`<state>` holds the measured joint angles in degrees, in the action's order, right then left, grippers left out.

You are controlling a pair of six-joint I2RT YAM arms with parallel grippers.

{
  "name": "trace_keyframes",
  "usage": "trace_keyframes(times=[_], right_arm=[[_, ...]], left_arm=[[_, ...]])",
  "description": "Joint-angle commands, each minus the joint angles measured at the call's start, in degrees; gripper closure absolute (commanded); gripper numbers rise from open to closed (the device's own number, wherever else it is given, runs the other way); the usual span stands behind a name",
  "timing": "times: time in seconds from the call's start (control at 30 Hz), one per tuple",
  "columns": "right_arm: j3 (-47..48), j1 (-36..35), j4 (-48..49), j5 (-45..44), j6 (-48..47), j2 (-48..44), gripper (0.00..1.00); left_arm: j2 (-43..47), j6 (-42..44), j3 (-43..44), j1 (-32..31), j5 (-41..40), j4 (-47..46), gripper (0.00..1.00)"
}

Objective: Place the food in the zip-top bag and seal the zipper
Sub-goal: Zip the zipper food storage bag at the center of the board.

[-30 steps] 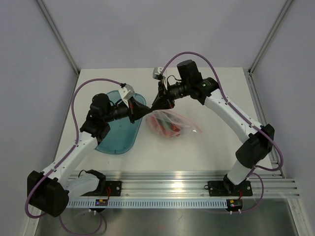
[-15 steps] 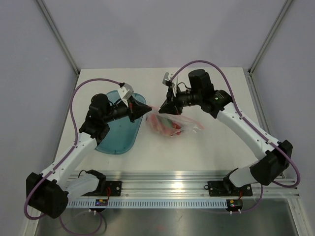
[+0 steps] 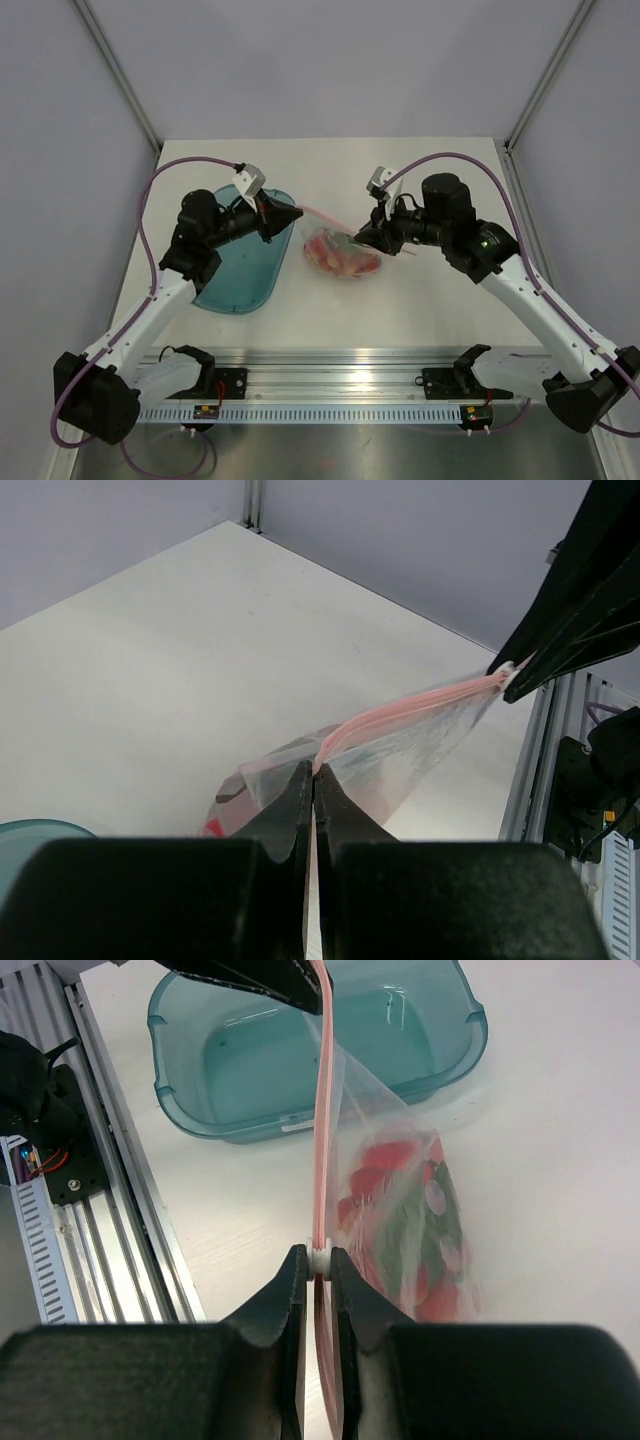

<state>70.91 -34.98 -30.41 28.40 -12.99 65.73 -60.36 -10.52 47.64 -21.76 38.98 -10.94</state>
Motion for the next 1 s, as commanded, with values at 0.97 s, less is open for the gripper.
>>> trace_keyframes(times=[0.97], right_arm=[[-16.6,0.0,2.2,-34.8,9.1,-18.0,1.00]], left_arm=[[-6.6,-7.0,0.5,7.7,-4.7,-12.7,1.00]])
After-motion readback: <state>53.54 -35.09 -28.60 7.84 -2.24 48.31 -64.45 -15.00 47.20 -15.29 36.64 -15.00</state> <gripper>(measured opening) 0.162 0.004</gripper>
